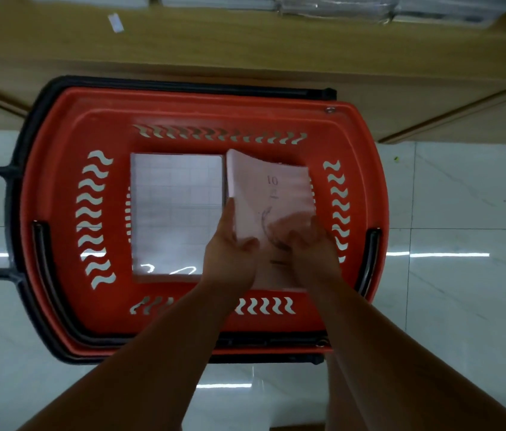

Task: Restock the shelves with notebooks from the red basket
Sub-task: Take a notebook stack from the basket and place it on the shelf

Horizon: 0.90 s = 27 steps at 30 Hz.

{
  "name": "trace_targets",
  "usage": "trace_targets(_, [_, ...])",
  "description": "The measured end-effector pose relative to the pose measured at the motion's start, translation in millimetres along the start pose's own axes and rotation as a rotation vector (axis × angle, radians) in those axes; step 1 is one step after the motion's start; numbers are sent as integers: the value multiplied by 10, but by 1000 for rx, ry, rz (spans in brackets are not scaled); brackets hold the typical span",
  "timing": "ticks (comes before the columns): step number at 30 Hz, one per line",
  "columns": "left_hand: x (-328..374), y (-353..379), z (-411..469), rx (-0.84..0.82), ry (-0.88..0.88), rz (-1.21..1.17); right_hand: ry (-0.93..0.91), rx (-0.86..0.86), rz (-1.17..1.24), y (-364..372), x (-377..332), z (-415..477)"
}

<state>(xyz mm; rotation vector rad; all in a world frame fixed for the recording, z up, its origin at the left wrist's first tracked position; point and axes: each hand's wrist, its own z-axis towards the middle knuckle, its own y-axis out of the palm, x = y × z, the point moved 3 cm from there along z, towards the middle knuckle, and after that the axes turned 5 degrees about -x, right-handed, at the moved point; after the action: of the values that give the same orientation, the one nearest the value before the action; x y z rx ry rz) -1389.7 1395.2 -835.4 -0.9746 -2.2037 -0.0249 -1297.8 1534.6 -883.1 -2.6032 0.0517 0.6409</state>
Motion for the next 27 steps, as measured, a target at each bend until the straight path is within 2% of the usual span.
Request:
trace_targets(2, [66,-149,-127,-47,58,-76,-23,-43,-83,-25,-107,-146])
trace_targets(4, [90,-349,-249,-112,90,-179,-51,25,-79,-11,-210,-236])
trace_targets(8, [-81,-885,-322,-148,75,-160,-25,-18,180,326,-487,-250])
trace_targets(13, [-523,-1401,-147,-83,-85,-171,-1,-32,80,880,-750,-96])
trace_targets(17, [-760,-1492,100,54,-201,115,-116,-57,-71,1171,-838,-48])
trace_targets(20, [-828,-1522,321,146,-282,224,-146,-98,-119,1286,-809,-14])
trace_targets(24, [-802,-1556,525,225,-308,156,-162,-42,-111,1304,-799,36])
trace_targets(27, [-755,-1519,683,169,-273,127,-163,-27,-94,1313,-815,127])
